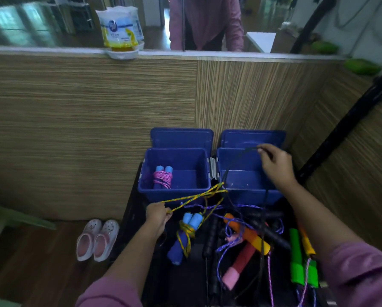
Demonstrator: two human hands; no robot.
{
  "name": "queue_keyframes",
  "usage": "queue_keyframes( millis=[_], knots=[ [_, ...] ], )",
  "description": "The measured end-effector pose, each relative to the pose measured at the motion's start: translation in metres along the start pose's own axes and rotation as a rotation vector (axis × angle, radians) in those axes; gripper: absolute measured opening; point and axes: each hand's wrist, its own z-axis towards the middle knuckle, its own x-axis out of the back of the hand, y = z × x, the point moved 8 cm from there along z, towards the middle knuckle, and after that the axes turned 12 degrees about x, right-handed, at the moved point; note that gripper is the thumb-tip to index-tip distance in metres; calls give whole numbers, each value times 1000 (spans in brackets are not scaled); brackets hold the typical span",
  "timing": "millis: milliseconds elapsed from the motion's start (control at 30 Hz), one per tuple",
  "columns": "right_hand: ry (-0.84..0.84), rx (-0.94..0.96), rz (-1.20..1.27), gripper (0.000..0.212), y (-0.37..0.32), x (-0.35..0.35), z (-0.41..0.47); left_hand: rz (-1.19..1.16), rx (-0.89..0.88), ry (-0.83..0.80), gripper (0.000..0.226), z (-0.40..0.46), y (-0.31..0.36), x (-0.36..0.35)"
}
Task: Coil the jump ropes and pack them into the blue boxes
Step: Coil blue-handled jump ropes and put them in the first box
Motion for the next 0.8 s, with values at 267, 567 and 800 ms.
queue_keyframes(
  millis=[267, 567, 800],
  knots=[
    [-20, 131, 55, 20, -51, 32, 61, 66, 68, 110, 19, 18, -9, 16],
    [-113, 150, 93, 21, -65, -2, 71, 866, -602, 250, 34, -34, 43, -61],
    [-87, 146, 205, 19, -63, 2, 68, 732, -576, -277, 24, -45, 25, -141]
  ],
)
